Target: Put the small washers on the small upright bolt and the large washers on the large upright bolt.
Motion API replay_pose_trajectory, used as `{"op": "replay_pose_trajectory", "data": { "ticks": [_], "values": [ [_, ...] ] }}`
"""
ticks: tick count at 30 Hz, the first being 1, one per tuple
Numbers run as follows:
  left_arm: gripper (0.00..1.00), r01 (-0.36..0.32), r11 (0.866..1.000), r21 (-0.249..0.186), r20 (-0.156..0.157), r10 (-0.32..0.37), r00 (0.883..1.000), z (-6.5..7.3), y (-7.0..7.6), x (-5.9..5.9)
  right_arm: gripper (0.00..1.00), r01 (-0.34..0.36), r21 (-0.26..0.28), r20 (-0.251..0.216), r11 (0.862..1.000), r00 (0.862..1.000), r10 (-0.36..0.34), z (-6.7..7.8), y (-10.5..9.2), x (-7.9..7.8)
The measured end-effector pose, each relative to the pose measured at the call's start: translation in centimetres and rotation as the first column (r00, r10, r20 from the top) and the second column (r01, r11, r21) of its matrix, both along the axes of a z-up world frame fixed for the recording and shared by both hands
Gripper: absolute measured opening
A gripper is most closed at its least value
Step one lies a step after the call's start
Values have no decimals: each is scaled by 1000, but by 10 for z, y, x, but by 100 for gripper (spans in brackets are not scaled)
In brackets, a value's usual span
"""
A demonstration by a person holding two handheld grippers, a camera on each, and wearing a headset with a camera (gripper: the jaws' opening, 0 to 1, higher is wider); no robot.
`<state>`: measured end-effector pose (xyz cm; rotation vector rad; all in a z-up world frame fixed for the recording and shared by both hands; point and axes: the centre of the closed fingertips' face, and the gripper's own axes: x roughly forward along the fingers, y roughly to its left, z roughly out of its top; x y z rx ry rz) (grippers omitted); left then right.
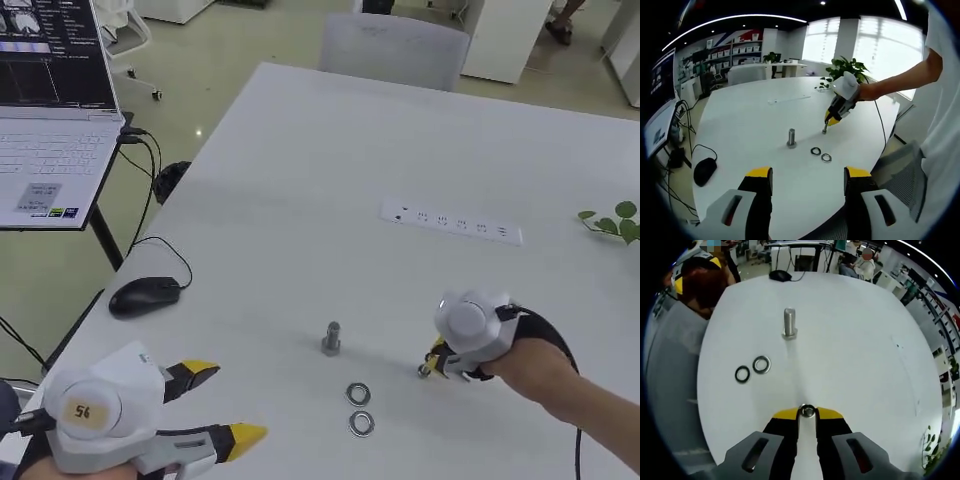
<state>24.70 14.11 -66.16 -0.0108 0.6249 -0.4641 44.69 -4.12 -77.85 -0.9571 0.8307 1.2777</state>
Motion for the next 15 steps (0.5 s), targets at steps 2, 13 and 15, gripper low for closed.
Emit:
{"op": "replay_pose_trajectory", "data": {
  "ticks": [2,13,15],
  "values": [
    [57,-2,1000,-2,1,2,1000,0,0,0,13,0,-8,-3,1000,1000,0,-4,0,0],
    [57,-16,1000,0,-6,16,1000,-1,5,-3,13,11,-20,-18,1000,1000,-11,-18,-1,-2],
    [57,-18,1000,0,-6,18,1000,-1,6,-4,13,13,-20,-22,1000,1000,-13,-19,-1,-2]
  ]
}}
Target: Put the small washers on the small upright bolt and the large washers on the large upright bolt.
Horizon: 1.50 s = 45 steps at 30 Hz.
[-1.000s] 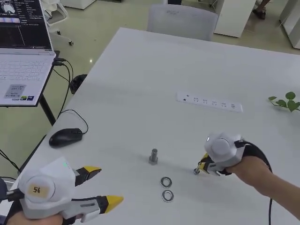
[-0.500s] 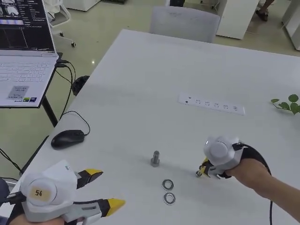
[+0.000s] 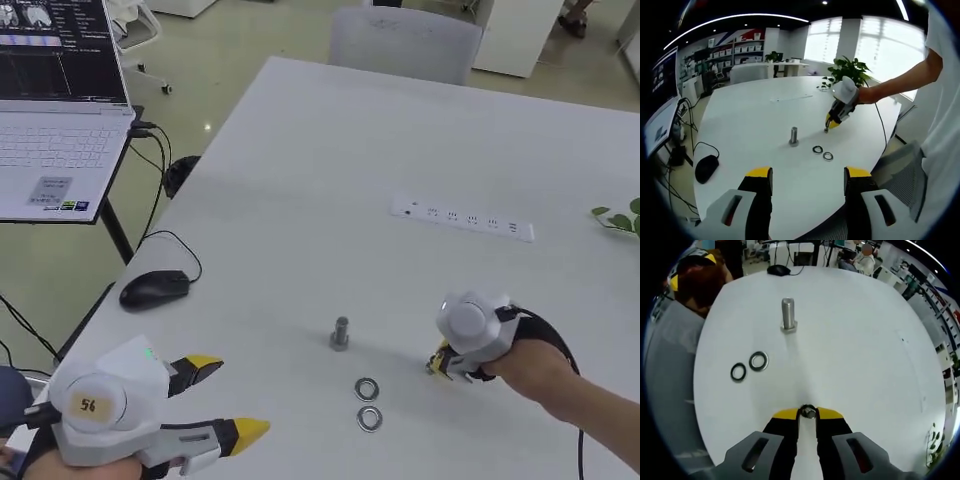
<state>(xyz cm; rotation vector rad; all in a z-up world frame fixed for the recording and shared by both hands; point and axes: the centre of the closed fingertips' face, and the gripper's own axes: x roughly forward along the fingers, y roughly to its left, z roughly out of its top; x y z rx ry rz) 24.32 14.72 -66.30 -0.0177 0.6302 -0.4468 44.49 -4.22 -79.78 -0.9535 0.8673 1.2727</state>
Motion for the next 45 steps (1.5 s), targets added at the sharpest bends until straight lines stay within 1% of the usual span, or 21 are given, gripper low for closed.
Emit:
{"op": "replay_pose_trajectory", "data": {
  "ticks": [6,13,18,21,27,32,37,41,45],
  "values": [
    [57,-3,1000,2,0,3,1000,0,1,0,14,6,-4,-8,1000,1000,-6,-6,0,0],
    [57,-1,1000,2,1,1,1000,1,0,1,14,19,-5,-15,1000,1000,-19,-10,1,0],
    [57,-5,1000,3,3,5,1000,1,2,0,15,23,-4,-23,1000,999,-23,-10,0,-1],
    [57,-7,1000,3,1,7,1000,1,3,0,17,32,7,-29,999,999,-32,-9,0,-1],
    [57,-5,1000,3,4,5,1000,1,2,0,18,46,28,-23,999,999,-45,-2,-1,2],
    [57,-2,1000,3,9,2,1000,3,1,1,20,61,55,-20,997,998,-60,8,-1,2],
    [57,3,1000,5,12,-3,1000,5,0,1,22,79,86,-16,993,997,-78,19,-3,3],
    [57,9,1000,5,14,-9,1000,5,-3,2,23,96,110,-18,989,995,-95,24,-6,4],
    [57,10,1000,4,15,-11,1000,6,-4,2,25,105,134,-15,985,994,-104,34,-9,1]
  ]
}}
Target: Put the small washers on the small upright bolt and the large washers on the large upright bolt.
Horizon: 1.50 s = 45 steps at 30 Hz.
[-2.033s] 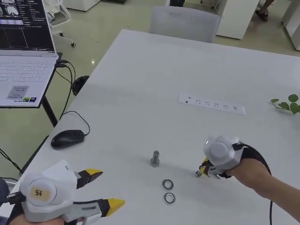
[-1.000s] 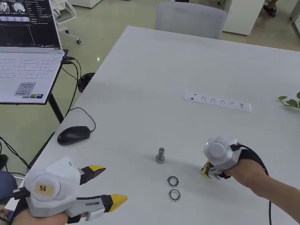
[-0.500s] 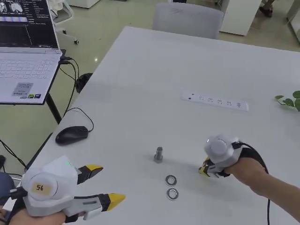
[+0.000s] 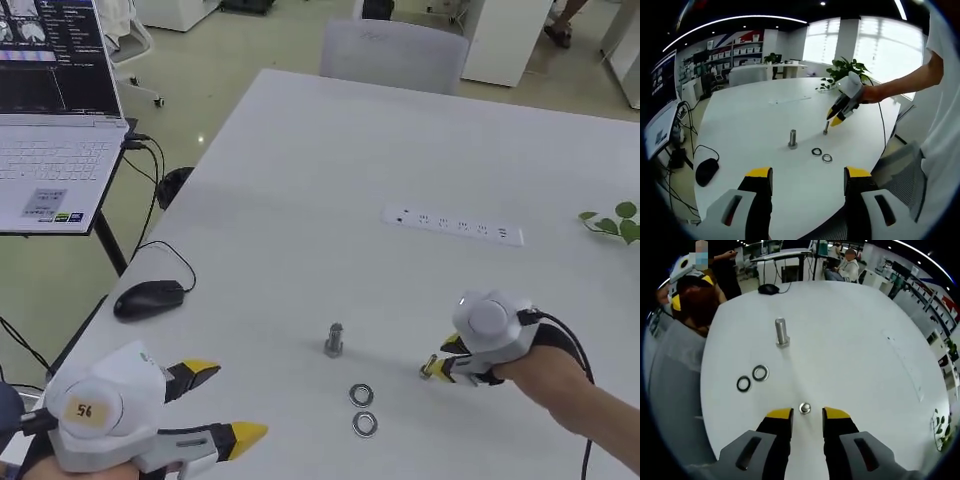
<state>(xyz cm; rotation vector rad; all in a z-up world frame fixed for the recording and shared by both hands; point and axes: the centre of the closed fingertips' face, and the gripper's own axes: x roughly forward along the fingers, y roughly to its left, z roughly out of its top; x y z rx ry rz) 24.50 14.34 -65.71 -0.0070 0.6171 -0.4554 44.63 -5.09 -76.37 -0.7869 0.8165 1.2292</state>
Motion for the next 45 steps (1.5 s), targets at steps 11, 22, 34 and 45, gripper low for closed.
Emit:
{"op": "replay_pose_trajectory", "data": {
  "ticks": [11,22,34,45],
  "values": [
    [57,9,1000,-1,0,-9,1000,-1,-2,1,29,67,82,5,994,998,-68,23,-18,-3],
    [57,16,1000,-2,-1,-16,1000,-1,-6,3,31,168,173,-54,971,985,-161,26,-39,-16],
    [57,12,1000,-1,-6,-12,1000,-3,-5,2,31,193,166,-110,967,978,-176,4,-46,-46],
    [57,6,1000,-3,-5,-6,1000,-3,-4,1,31,171,174,-141,970,979,-147,-3,-34,-69]
  ]
}}
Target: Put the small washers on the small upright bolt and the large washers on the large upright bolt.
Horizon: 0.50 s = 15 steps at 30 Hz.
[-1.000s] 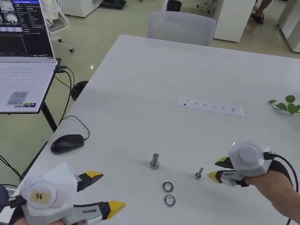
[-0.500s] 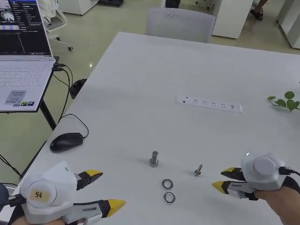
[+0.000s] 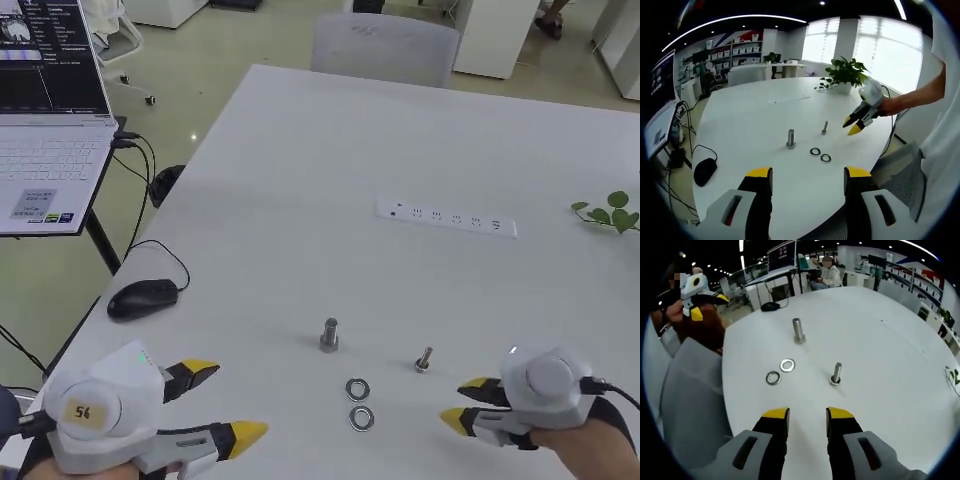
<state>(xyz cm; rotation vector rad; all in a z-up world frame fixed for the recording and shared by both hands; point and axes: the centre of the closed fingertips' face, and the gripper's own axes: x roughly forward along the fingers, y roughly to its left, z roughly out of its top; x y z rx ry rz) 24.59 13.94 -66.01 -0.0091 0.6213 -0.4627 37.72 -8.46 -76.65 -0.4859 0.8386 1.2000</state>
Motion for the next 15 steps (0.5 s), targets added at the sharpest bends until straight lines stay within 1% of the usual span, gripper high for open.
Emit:
{"op": "replay_pose_trajectory", "data": {
  "ticks": [8,15],
  "values": [
    [57,-3,1000,0,1,3,1000,0,1,-1,31,-28,3,-14,1000,1000,28,-5,12,-12],
    [57,-5,1000,0,1,5,1000,0,1,-3,30,-81,-6,-24,997,996,81,-12,29,-24]
  ]
}}
